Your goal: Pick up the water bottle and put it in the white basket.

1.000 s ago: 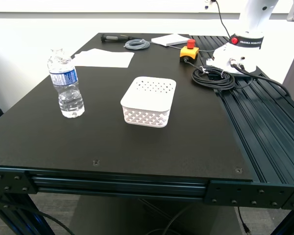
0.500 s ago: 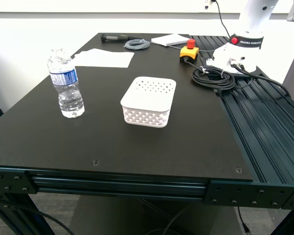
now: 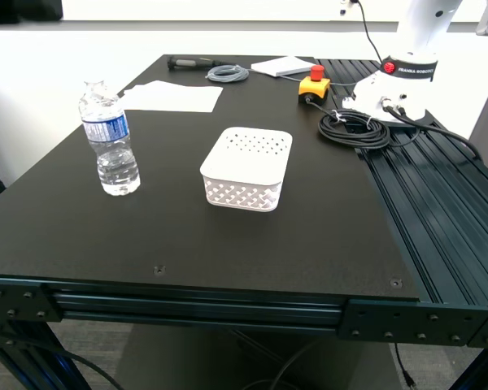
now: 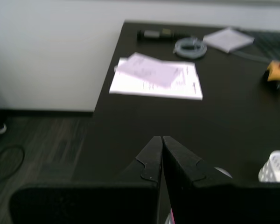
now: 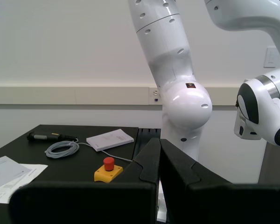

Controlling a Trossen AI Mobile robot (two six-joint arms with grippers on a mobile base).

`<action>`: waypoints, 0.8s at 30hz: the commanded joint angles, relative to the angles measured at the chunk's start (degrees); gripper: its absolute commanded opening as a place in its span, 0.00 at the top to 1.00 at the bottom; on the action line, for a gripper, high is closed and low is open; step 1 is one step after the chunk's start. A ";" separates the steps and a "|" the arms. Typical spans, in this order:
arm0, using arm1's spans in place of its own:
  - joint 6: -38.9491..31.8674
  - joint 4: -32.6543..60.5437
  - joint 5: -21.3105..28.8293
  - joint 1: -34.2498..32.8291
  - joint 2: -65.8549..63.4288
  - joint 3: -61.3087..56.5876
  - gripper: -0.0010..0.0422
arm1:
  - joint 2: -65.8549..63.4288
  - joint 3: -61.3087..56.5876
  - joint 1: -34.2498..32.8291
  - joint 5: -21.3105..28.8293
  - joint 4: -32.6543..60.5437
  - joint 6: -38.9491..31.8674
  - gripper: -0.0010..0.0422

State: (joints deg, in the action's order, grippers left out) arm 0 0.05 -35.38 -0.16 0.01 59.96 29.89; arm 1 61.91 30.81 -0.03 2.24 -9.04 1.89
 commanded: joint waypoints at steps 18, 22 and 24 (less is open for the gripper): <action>0.00 -0.15 0.00 -0.02 -0.02 0.07 0.98 | 12.02 -0.04 -0.13 10.80 -1.88 2.40 0.71; 0.00 -0.15 0.00 -0.02 -0.02 0.07 0.98 | 15.06 -0.04 -0.13 10.93 -3.89 2.40 0.61; 0.00 -0.15 0.00 -0.02 -0.02 0.07 0.98 | 16.44 -0.04 -0.13 11.06 -5.92 2.51 0.56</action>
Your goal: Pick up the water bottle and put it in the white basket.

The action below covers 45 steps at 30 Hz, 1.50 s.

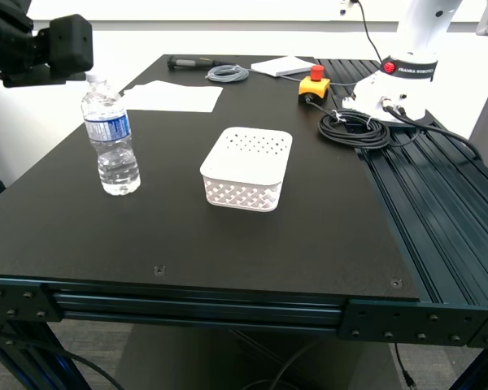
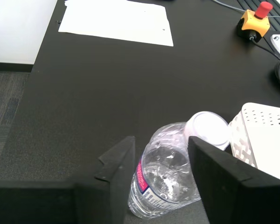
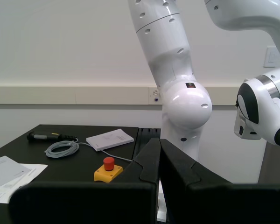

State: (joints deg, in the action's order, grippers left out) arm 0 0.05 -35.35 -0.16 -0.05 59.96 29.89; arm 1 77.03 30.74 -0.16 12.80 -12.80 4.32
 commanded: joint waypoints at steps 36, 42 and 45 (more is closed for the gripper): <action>0.00 -0.17 0.00 0.04 -0.02 0.07 0.98 | 8.87 1.11 -1.53 6.34 -6.54 2.75 0.38; 0.00 -0.17 0.00 0.04 -0.02 0.07 0.98 | 14.47 2.32 -4.37 6.05 -10.08 2.97 0.44; 0.00 -0.17 0.00 0.07 -0.02 0.07 0.98 | 16.72 3.30 -4.46 5.97 -10.01 2.78 0.53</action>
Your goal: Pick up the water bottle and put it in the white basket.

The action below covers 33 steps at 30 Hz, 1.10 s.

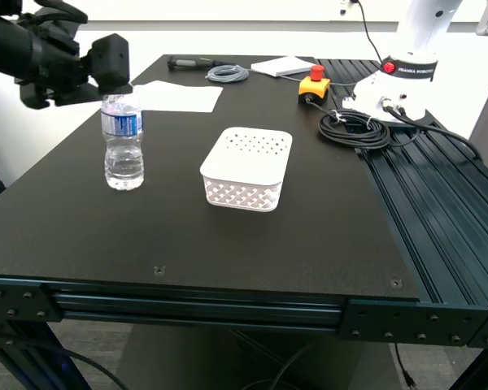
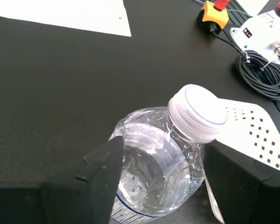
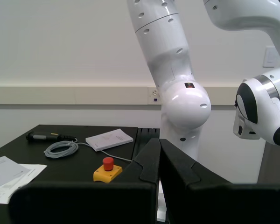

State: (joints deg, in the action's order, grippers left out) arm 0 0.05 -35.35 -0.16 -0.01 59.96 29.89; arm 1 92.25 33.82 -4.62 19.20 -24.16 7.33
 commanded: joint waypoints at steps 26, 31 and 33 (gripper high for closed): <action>0.00 -0.17 0.00 0.00 -0.02 0.07 0.98 | -1.01 18.91 -20.94 -3.37 3.52 -6.45 0.98; 0.00 -0.04 -0.04 0.02 -0.02 0.07 0.98 | 7.06 22.36 -21.44 -2.16 3.54 -3.65 0.98; 0.00 -0.09 -0.04 0.00 -0.02 0.07 0.98 | 9.99 24.85 -22.27 -1.29 3.43 -3.50 0.98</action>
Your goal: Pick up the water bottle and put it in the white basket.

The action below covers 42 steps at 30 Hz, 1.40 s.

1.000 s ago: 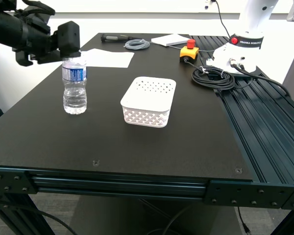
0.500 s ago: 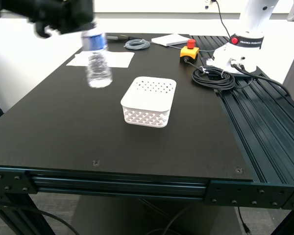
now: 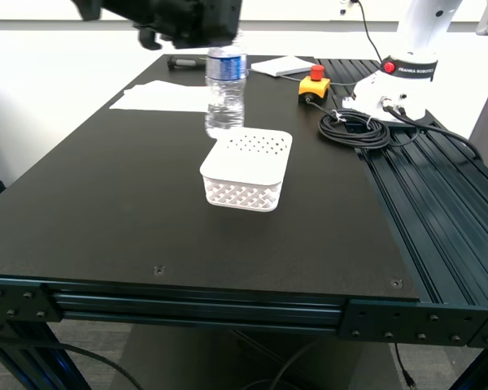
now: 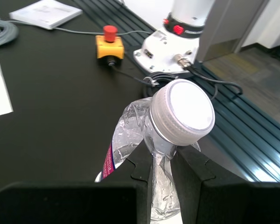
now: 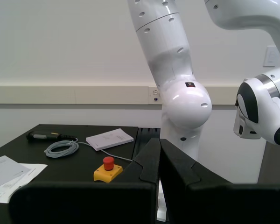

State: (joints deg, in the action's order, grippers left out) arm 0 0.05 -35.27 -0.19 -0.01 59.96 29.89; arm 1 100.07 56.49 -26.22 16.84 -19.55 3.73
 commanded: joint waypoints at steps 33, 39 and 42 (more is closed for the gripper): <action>-0.02 -0.11 -0.02 0.00 -0.02 0.07 0.98 | 10.38 11.13 -3.08 4.66 6.86 -1.40 0.73; 0.00 -0.11 -0.02 0.00 -0.02 0.07 0.98 | 10.36 11.02 -2.93 4.61 7.96 -1.95 0.64; 0.00 -0.11 -0.02 0.02 -0.02 0.07 0.98 | 10.25 11.02 -2.80 4.61 7.96 -1.99 0.63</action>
State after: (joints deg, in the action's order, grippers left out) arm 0 0.05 -35.18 -0.19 0.03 59.96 29.89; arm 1 110.41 67.48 -29.08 21.17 -11.46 1.96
